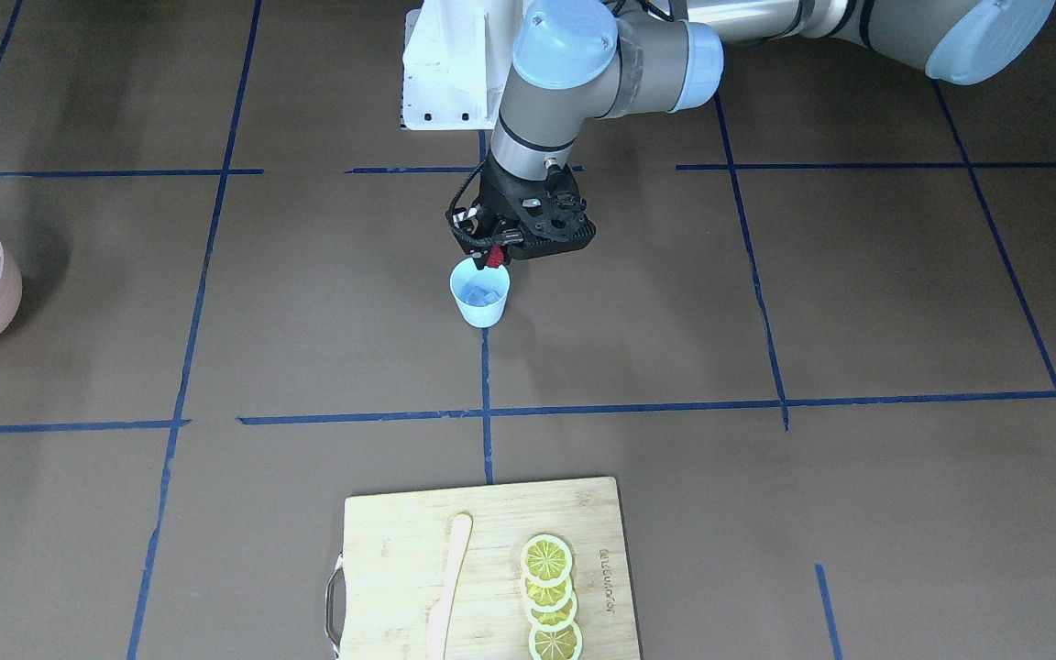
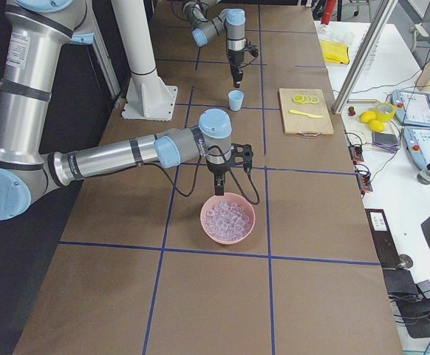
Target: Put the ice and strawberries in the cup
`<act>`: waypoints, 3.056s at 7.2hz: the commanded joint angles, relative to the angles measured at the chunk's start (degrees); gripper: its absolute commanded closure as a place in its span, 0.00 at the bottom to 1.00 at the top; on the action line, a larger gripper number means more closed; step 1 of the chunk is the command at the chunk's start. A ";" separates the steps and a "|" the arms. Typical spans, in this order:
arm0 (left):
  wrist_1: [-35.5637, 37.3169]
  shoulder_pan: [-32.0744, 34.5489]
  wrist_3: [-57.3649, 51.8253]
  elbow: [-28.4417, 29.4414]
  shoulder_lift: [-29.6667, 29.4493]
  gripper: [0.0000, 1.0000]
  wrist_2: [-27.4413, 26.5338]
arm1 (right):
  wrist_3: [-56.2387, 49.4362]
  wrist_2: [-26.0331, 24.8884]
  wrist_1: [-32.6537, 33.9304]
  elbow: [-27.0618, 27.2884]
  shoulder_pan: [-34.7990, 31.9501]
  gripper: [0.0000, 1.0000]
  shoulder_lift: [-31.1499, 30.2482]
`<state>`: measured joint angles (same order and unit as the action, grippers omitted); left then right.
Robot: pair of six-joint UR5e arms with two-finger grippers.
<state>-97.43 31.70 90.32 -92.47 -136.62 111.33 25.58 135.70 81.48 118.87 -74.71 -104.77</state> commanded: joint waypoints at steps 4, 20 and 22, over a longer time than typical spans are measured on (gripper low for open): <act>-1.28 0.98 -0.32 -2.15 1.70 0.28 -0.94 | -1.04 0.09 0.00 -0.40 -0.52 0.01 -0.08; 24.04 58.74 -100.96 -13.44 54.62 0.00 24.09 | -32.67 -1.06 15.56 -10.77 -10.90 0.01 5.11; 23.95 58.48 -100.96 -13.27 54.62 0.00 25.69 | -33.66 -0.79 15.38 -11.46 -10.99 0.01 4.75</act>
<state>-73.46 90.30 -10.63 -105.81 -82.06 136.25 -7.39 134.80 96.98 108.07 -85.71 -99.73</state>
